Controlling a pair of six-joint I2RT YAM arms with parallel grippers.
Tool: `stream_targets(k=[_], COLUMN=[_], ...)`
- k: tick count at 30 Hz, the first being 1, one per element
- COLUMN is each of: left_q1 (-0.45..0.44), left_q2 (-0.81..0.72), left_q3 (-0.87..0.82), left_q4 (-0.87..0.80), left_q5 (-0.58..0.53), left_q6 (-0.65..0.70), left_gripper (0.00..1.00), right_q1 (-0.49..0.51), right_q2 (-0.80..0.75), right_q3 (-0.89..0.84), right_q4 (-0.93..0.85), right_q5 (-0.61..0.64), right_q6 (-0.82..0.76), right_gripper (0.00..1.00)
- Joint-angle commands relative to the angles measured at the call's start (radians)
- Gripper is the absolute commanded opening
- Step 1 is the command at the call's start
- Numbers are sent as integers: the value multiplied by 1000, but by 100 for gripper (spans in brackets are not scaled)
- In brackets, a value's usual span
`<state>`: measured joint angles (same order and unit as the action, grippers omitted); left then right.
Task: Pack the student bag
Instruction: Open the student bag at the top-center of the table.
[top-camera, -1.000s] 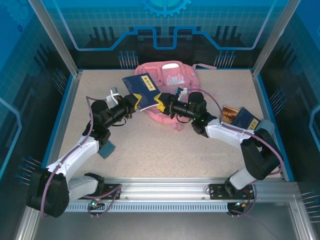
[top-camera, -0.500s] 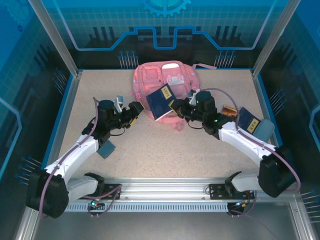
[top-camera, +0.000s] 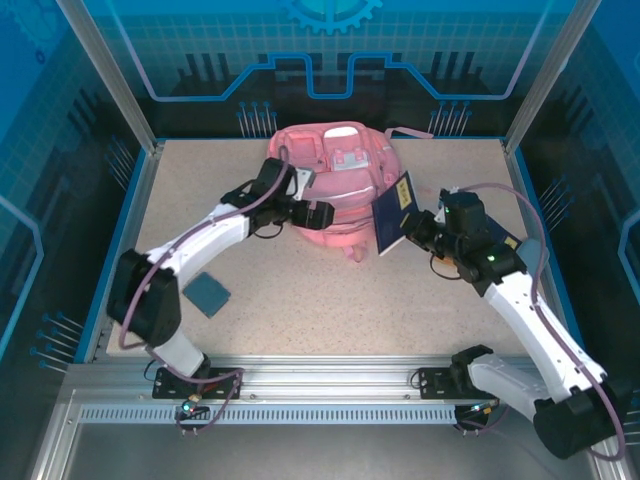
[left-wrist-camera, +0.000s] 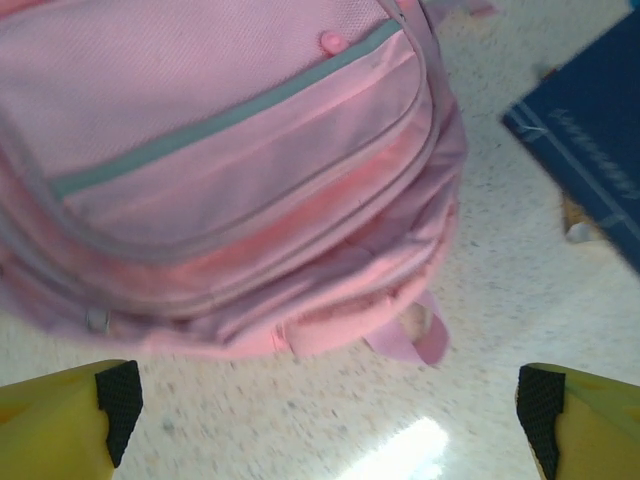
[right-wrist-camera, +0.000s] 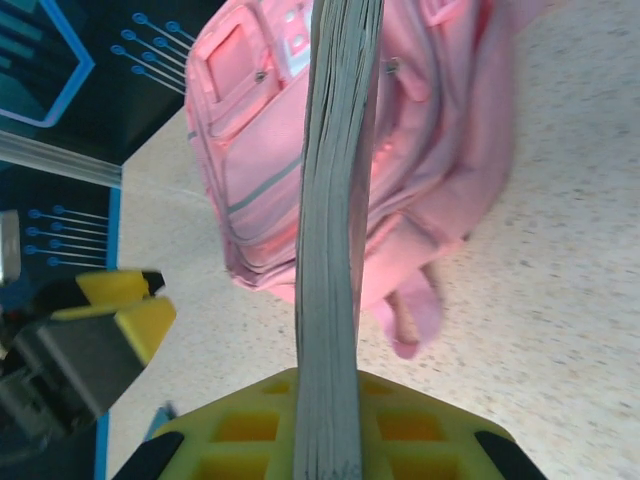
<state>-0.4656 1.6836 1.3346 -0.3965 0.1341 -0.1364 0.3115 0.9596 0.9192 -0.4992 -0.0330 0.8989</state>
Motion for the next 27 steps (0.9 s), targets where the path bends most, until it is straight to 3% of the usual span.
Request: stream_targets(k=[1,9,15,21,24,27], left_q1=[-12,-16,-15,-15,-16,-16], left_q2=[116,406,551,656,660,651], left_q3=[143,447,603,709,707,701], left_q4=[-114,-241,-347,-394,-349,-311], left_q5=[-34,-31,50,22,-26,-74], left_q6=[245,500,590,622,613,606], left_gripper=[94,84,82,81,73,57], right_q1=[-36,-47,-47,-47,-47,-46], right_q2=[-63,-126,-130,-140,-143,-136], right_q3=[-15,-78,-76,-83,-88,-86], right_q4=[-104,-111,-117,-122,-121,-118], right_q5=[9,-31,-44,-49,-45,-48], right_q6=[-57,-24,-16,4,9,16], right_gripper=[11,12,12,13,13,13])
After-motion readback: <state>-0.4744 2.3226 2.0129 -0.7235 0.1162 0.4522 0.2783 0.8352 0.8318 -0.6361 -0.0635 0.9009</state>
